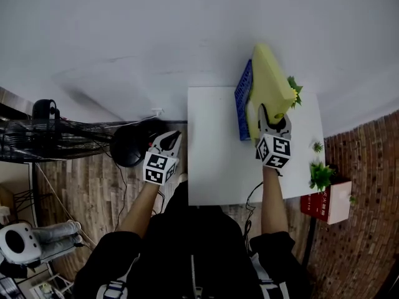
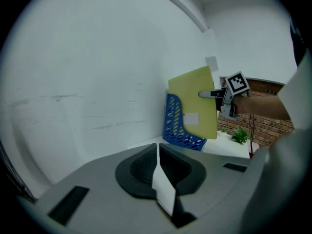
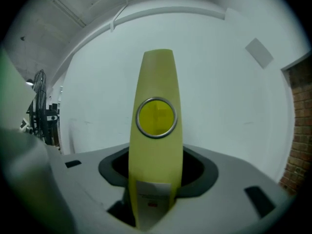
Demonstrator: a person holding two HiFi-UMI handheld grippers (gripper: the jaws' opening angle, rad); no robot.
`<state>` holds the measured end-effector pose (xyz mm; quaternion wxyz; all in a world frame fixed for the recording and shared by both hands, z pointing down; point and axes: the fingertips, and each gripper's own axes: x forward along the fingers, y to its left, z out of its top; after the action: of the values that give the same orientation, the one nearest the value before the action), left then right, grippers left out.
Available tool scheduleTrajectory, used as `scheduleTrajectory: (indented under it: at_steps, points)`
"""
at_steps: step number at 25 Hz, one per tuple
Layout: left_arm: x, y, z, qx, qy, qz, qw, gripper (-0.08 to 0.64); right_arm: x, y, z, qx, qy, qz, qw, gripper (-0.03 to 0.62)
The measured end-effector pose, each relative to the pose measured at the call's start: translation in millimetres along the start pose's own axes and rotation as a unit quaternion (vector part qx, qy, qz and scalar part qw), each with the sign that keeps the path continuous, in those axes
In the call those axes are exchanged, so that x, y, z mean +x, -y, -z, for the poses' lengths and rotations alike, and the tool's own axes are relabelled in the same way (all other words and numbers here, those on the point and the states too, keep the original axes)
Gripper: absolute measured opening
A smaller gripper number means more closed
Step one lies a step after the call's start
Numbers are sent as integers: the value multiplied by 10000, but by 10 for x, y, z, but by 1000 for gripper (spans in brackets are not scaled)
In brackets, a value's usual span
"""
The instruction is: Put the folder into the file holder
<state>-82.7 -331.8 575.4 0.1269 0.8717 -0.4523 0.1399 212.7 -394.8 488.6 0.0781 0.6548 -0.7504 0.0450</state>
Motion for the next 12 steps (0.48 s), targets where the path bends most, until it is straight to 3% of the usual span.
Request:
scheduleTrajectory:
  at_steps: [7,12]
  points:
    - [-13,22,36,-37,-47,-14,10000,35,102,-8,-22,-130,-591,-168,9980,249]
    - [-25,28,69,-65,-76,-8,9999,35,152,20,-1,-36,-929,-122,9956,192]
